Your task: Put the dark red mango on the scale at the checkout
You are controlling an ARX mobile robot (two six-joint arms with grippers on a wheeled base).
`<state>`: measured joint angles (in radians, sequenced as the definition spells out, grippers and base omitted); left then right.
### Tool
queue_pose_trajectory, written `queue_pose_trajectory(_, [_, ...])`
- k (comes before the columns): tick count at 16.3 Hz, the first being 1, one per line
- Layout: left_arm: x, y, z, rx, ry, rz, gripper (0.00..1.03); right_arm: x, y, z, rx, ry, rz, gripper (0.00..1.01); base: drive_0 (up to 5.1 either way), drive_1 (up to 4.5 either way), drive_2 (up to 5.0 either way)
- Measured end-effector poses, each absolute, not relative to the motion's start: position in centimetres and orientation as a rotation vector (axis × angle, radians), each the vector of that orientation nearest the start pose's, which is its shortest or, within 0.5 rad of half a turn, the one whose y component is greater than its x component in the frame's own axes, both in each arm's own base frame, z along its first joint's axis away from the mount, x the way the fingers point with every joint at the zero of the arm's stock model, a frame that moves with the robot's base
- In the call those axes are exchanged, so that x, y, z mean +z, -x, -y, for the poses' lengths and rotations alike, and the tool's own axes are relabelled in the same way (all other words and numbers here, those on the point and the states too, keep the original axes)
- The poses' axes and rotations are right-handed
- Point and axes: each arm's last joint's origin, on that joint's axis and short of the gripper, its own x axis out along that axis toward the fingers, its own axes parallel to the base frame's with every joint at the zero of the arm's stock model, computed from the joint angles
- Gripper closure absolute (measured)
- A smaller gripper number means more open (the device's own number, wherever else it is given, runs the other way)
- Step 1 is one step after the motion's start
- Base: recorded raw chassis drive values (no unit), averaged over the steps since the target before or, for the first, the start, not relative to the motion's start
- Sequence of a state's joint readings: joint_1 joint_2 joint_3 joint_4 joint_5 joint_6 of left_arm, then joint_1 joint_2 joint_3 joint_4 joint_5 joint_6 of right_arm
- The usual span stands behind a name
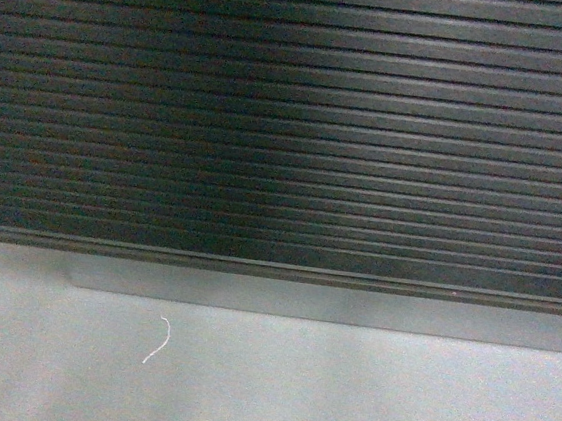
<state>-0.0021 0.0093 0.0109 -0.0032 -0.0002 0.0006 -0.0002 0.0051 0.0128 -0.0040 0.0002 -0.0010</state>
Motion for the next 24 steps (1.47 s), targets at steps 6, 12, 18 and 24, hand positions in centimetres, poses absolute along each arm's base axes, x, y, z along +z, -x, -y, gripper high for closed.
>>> queue_pose_trajectory(6, [16.62,-9.76,0.02,-0.002,-0.001,-0.002,0.05,16.7,-9.72,0.0,0.0,0.001,0.003,0.03,0.1,1.88,-1.8])
queue_pose_trajectory(12, [16.62,-9.76,0.02,-0.002,-0.001,-0.002,0.05,16.71,-9.72,0.0,0.0,0.001,0.004,0.03,0.1,1.88,-1.8])
queue_pose_trajectory(18, [16.62,-9.76,0.02,-0.002,-0.001,-0.002,0.05,16.7,-9.72,0.0,0.0,0.001,0.003,0.03,0.0,1.81,-1.9])
queue_pose_trajectory(24, [16.62,-9.76,0.02,-0.002,-0.001,-0.002,0.05,16.7,-9.72,0.0,0.0,0.001,0.003,0.03,-0.1,1.7,-2.0])
